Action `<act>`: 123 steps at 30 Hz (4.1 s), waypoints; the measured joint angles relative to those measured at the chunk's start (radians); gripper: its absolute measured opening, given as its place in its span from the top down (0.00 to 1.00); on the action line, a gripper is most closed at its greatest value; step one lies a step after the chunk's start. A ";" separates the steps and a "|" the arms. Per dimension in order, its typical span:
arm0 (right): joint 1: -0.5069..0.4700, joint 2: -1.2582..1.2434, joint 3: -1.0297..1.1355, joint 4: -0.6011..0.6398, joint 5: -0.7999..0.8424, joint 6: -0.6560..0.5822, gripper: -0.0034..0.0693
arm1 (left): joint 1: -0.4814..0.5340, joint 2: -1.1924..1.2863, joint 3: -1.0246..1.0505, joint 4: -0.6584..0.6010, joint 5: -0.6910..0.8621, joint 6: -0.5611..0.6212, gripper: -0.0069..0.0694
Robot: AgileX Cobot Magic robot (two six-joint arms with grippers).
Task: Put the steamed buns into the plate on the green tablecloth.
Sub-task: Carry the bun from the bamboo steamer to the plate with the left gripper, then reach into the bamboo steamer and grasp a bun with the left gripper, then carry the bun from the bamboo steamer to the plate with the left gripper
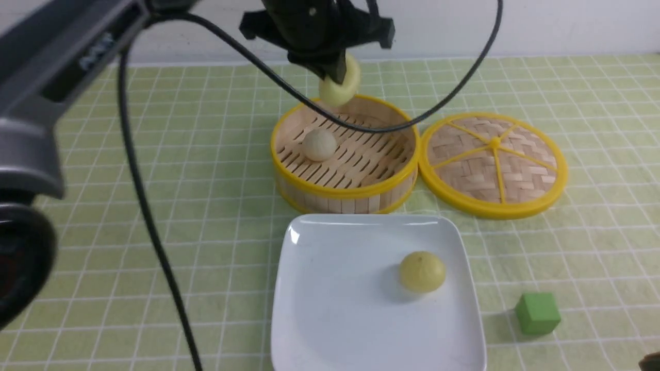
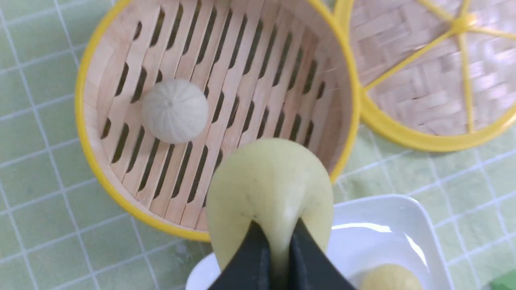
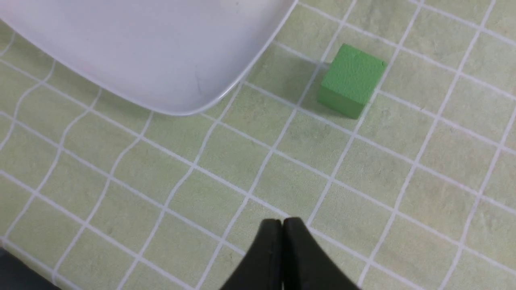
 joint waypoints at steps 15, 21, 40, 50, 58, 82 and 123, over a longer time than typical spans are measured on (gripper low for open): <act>0.000 0.000 0.000 0.005 0.001 0.001 0.90 | -0.090 -0.090 0.746 -0.089 -0.277 -0.083 0.68; 0.000 0.000 0.000 0.014 0.001 0.001 0.89 | -0.090 -0.042 0.740 -0.087 -0.350 -0.114 0.46; 0.000 0.000 0.000 0.026 0.000 0.001 0.85 | 0.203 0.244 -0.180 -0.077 -0.016 -0.212 0.40; 0.000 0.000 0.000 0.029 -0.001 0.001 0.85 | 0.198 0.484 -0.301 -0.184 0.002 -0.177 0.40; 0.000 0.000 0.000 0.029 -0.001 0.001 0.84 | 0.199 0.527 -0.306 -0.142 -0.021 -0.170 0.40; 0.000 0.000 0.000 0.030 0.004 0.001 0.80 | 0.195 0.363 -0.306 -0.193 0.003 -0.136 0.88; 0.000 0.000 0.000 0.027 -0.008 0.001 0.74 | -0.265 -0.170 0.996 -0.123 -0.431 -0.160 0.71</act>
